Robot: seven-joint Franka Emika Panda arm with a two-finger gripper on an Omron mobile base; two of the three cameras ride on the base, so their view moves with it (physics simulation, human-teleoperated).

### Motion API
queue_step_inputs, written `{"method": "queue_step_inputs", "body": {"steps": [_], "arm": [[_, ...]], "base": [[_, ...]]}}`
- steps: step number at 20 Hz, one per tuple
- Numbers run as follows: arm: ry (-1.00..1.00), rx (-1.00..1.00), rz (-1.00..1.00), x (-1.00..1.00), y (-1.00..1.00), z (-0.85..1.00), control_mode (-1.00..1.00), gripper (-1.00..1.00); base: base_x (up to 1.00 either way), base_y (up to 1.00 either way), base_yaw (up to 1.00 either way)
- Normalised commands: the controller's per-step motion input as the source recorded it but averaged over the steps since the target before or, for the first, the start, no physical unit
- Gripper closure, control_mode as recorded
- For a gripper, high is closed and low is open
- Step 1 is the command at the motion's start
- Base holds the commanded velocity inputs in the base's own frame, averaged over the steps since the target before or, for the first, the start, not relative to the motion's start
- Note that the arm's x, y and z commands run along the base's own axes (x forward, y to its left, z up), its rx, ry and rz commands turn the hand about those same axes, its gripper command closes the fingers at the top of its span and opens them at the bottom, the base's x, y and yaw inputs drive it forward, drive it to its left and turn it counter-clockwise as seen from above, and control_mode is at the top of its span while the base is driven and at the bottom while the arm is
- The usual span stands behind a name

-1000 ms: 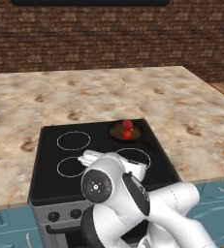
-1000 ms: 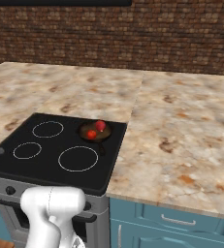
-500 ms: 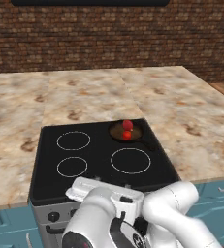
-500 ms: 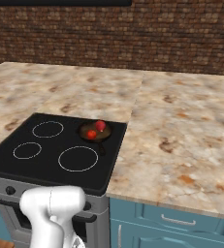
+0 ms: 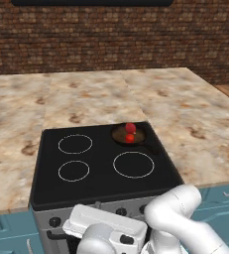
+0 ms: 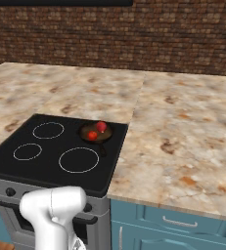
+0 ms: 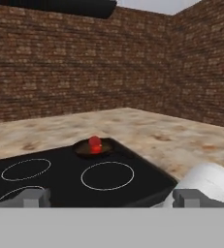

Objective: Place the pan on the rear right burner on the stove. Then place the tomato and the onion in the pan and turn on the rear right burner.

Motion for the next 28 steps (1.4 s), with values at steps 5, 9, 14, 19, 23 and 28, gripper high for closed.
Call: {"method": "queue_step_inputs", "body": {"steps": [5,9,14,19,23,28], "arm": [[-0.08,0.00,0.02,0.07,-0.27,-0.36,-1.00,-1.00],[-0.02,0.00,0.06,0.11,-0.29,-0.48,-1.00,-1.00],[0.00,0.00,0.16,0.12,-0.02,-0.55,-1.00,-1.00],[0.03,0.00,0.26,0.32,-0.07,-0.41,-1.00,-1.00],[0.09,0.00,0.25,0.47,-0.05,-0.42,-1.00,-1.00],[0.10,0.00,0.22,0.47,-0.01,-0.61,-1.00,-1.00]], "base": [[0.00,0.00,0.00],[0.00,0.00,0.00],[0.00,0.00,0.00],[0.00,0.00,0.00],[0.00,0.00,0.00],[0.00,0.00,0.00]]}}
